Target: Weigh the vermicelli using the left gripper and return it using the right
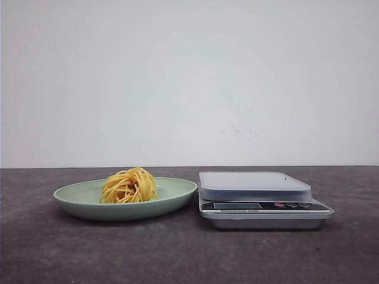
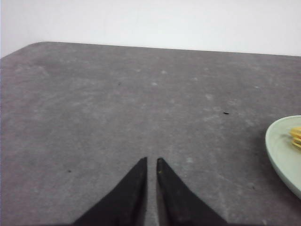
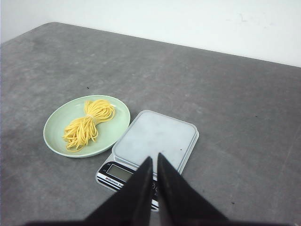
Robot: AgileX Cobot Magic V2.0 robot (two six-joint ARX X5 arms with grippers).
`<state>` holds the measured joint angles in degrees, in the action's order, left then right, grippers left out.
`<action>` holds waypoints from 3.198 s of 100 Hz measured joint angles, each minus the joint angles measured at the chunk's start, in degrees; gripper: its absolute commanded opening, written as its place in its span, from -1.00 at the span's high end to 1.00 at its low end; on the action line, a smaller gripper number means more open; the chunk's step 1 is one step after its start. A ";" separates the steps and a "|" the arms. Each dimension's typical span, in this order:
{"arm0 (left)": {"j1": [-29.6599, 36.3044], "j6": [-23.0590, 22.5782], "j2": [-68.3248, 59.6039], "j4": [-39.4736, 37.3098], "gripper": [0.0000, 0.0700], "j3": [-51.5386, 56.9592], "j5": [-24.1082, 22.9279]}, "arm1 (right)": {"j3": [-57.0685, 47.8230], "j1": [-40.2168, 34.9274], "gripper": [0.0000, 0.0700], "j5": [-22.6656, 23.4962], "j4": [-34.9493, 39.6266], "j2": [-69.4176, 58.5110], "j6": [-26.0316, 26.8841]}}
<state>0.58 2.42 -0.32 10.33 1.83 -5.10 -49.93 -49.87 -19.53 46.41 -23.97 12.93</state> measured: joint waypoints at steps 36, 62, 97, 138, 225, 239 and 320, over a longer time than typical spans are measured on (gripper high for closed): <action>-0.07 -0.13 0.02 0.15 1.00 0.00 2.36 | 0.00 0.00 0.98 0.00 0.00 0.00 0.00; -0.07 -0.13 0.02 0.15 1.00 0.00 2.36 | 0.00 0.00 0.98 0.00 0.00 0.00 0.00; -0.07 -0.13 0.02 0.15 1.00 0.00 2.36 | 0.00 0.00 0.98 -0.02 0.00 0.00 -0.09; -0.07 -0.13 0.02 0.15 1.00 0.00 2.36 | 8.96 26.67 0.98 8.63 -9.73 6.38 -6.16; -0.07 -0.13 0.02 0.15 1.00 0.00 2.40 | 48.33 53.35 0.98 16.57 -34.88 23.41 -9.33; -0.07 -0.13 0.02 0.15 1.00 0.00 2.38 | 48.33 53.35 0.98 16.74 -34.88 23.56 -9.99; -0.07 -0.13 0.02 0.15 1.00 0.00 2.38 | 48.41 53.35 0.98 17.03 -36.76 23.56 -9.97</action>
<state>0.51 2.28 -0.30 10.48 1.83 -2.72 -1.52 3.49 -2.50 9.65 -0.40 2.96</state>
